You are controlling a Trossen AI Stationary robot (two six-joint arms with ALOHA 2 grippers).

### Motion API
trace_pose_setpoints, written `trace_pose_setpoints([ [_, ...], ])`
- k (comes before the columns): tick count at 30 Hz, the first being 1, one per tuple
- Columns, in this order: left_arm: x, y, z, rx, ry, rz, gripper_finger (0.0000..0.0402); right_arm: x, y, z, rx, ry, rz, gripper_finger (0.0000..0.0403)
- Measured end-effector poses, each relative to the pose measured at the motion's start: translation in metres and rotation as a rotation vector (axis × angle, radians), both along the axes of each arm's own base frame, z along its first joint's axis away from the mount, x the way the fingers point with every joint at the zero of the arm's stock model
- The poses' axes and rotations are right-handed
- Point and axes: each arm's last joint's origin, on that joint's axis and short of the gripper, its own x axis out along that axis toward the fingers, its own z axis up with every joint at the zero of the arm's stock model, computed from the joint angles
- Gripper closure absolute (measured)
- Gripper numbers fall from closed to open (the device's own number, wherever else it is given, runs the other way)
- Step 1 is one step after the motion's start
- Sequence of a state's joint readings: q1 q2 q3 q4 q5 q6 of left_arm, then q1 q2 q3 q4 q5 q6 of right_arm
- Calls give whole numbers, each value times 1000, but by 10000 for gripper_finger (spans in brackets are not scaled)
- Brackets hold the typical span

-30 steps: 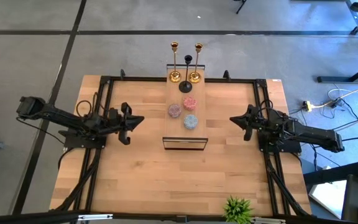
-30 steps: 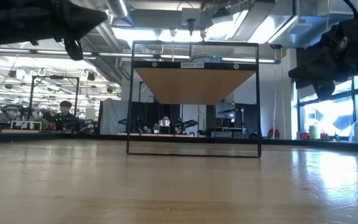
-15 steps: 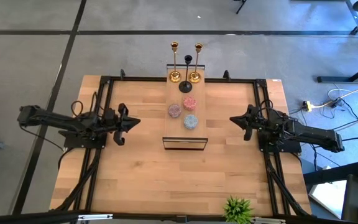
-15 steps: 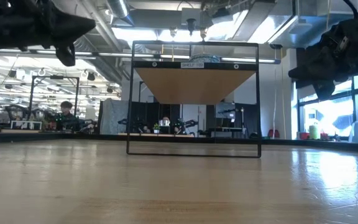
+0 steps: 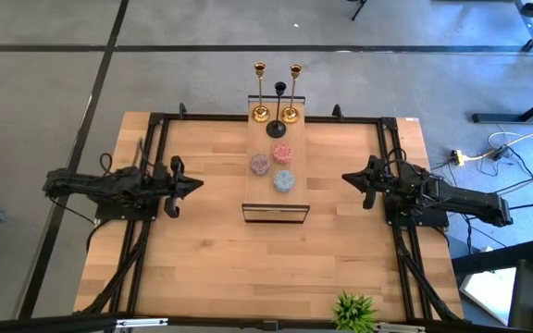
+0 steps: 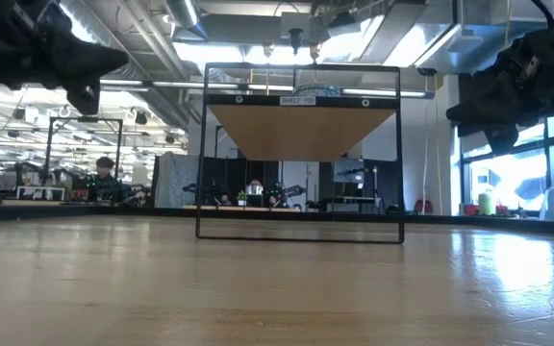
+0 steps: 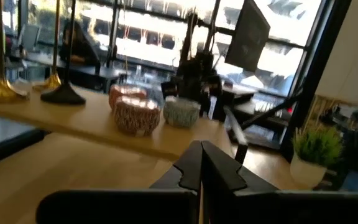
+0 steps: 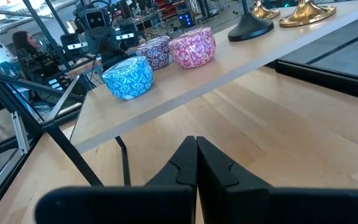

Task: Pick & Place candle stick holders
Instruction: Return to Home Position

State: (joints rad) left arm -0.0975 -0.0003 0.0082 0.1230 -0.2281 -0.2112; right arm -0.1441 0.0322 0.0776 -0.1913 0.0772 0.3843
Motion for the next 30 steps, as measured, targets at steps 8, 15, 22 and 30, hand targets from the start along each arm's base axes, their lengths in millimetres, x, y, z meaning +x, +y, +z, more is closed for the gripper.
trace_pose_setpoints([
  [8,1,0,-6,96,69,-6,399,0,0,0,0,0,2,403],
  [15,1,-2,-8,231,106,-56,399,0,0,0,0,0,2,403],
  [22,1,-2,-8,241,107,-54,399,0,0,0,0,0,2,403],
  [30,1,-2,-8,215,103,-48,396,0,0,0,0,0,2,403],
])
